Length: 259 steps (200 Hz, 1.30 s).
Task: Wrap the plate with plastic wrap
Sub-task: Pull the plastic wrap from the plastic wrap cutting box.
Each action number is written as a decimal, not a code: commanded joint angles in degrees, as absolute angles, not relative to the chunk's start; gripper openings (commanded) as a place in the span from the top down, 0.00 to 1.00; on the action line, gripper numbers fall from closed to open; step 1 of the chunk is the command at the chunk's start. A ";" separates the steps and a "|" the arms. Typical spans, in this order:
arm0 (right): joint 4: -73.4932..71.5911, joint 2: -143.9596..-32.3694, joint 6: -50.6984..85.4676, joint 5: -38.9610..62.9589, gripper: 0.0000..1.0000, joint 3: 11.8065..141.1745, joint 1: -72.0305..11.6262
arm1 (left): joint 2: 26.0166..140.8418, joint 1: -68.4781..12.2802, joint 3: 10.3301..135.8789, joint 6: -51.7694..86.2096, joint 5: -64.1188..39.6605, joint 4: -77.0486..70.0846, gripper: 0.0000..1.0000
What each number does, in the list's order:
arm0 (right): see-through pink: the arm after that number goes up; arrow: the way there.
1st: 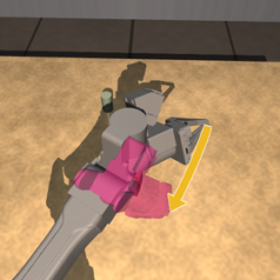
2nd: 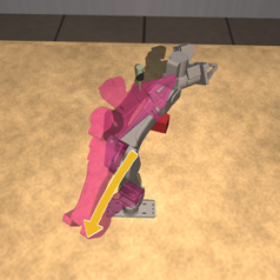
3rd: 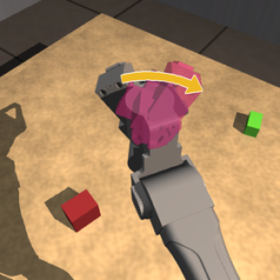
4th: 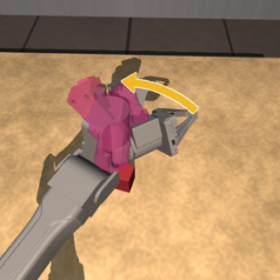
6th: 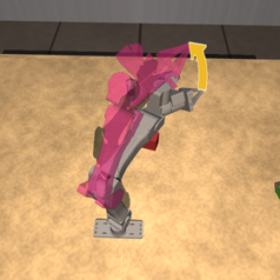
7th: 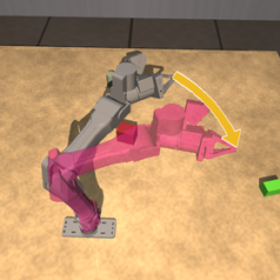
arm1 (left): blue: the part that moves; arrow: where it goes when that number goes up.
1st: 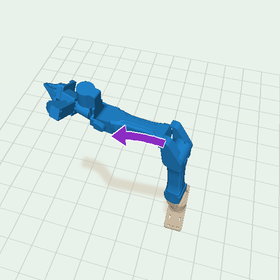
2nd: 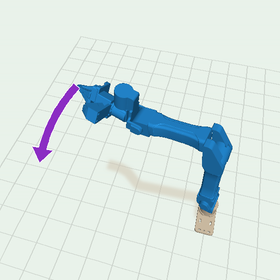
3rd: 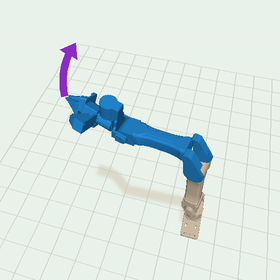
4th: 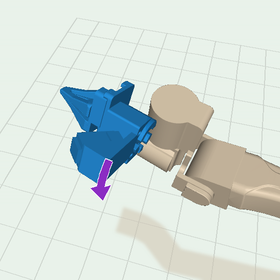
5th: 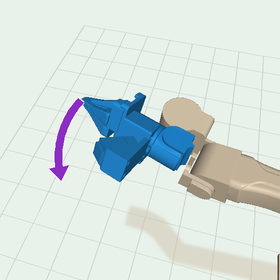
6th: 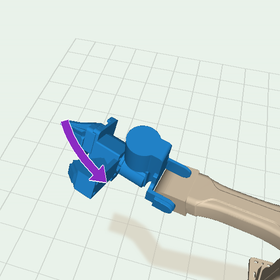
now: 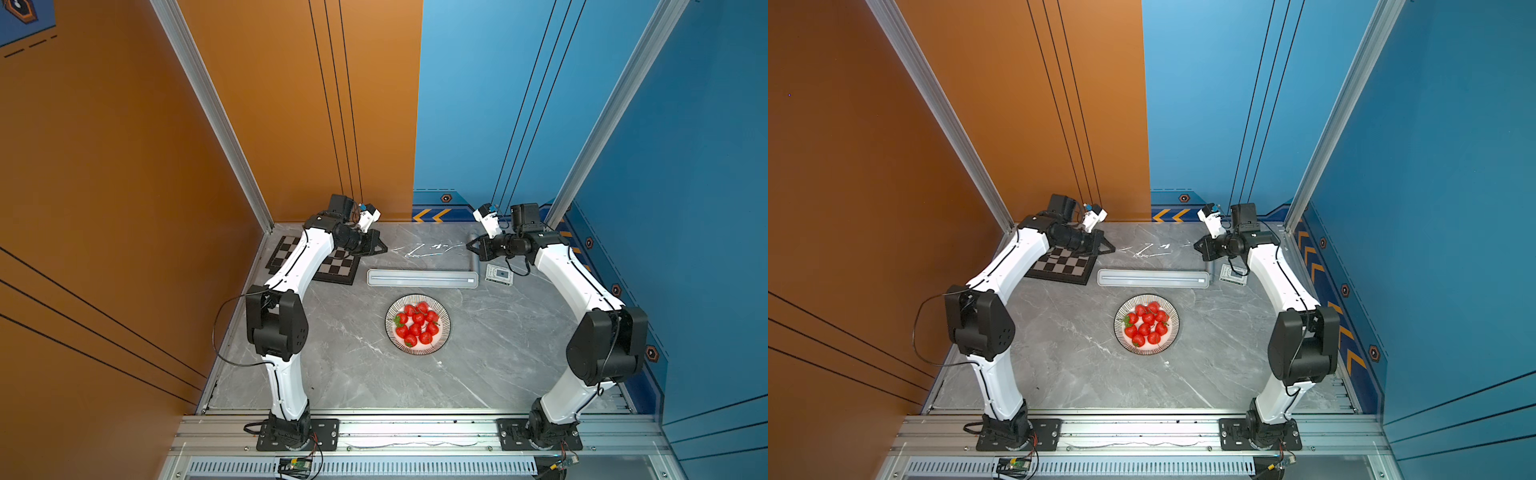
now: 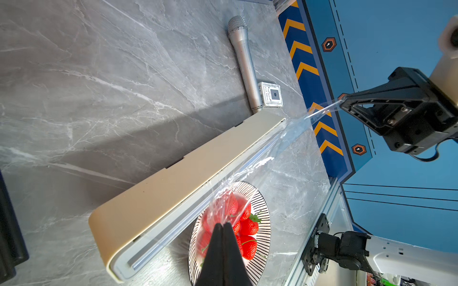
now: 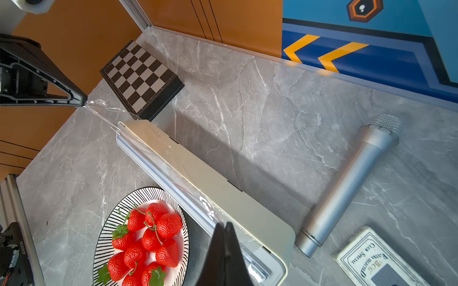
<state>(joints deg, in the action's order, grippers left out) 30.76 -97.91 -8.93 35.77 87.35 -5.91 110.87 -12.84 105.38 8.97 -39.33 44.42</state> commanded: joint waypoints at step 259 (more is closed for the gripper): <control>27.69 -91.72 -4.75 33.79 1.00 95.99 -5.62 | 107.12 -13.18 116.25 12.48 -38.34 44.44 1.00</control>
